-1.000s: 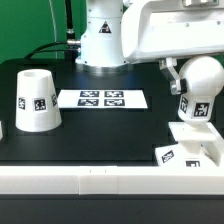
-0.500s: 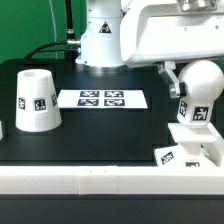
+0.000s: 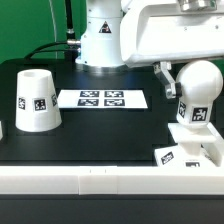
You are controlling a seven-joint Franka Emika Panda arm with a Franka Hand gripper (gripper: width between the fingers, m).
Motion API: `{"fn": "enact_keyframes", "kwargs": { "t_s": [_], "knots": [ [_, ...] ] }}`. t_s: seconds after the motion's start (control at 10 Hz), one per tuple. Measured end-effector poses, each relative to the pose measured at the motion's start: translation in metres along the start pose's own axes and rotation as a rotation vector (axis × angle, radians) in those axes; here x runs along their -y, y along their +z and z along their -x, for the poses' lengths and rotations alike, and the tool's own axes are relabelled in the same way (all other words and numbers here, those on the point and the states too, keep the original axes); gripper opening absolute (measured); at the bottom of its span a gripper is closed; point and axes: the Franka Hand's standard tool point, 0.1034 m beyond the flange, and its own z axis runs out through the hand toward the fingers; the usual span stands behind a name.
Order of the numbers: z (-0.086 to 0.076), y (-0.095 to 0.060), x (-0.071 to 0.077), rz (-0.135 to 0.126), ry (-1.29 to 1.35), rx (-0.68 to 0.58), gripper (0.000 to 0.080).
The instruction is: Assemble lamp
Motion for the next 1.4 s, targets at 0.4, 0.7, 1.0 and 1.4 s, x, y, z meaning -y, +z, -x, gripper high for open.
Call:
{"fn": "enact_keyframes", "kwargs": {
  "t_s": [0.4, 0.7, 1.0, 1.4],
  "knots": [
    [-0.007, -0.019, 0.003, -0.009, -0.006, 0.023, 0.0698],
    [-0.006, -0.018, 0.005, -0.019, -0.007, 0.055, 0.0698],
    [0.003, -0.015, 0.002, -0.048, -0.075, 0.246, 0.0698],
    [0.006, -0.016, 0.009, -0.095, -0.071, 0.476, 0.0698]
  ]
}}
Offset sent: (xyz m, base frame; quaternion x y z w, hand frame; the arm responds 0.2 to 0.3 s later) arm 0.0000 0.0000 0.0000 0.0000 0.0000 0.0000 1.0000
